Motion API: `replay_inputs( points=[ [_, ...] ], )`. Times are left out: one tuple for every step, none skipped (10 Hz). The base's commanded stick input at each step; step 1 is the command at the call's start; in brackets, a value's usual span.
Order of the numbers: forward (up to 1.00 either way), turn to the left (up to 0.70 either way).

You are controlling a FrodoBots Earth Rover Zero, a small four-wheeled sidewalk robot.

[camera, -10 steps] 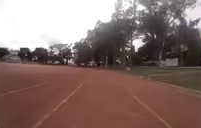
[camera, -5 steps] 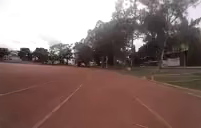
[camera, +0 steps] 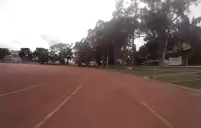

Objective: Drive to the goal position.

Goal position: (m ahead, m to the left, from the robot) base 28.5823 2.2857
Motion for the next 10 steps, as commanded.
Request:
replay_inputs(
  points=[
    [0.5,0.0],
    [0.5,0.0],
    [0.5,0.0],
    [0.5,0.0],
    [0.5,0.0],
    [0.5,0.0],
    [0.5,0.0],
    [0.5,0.0],
    [0.5,0.0],
    [0.5,0.0]
  ],
)
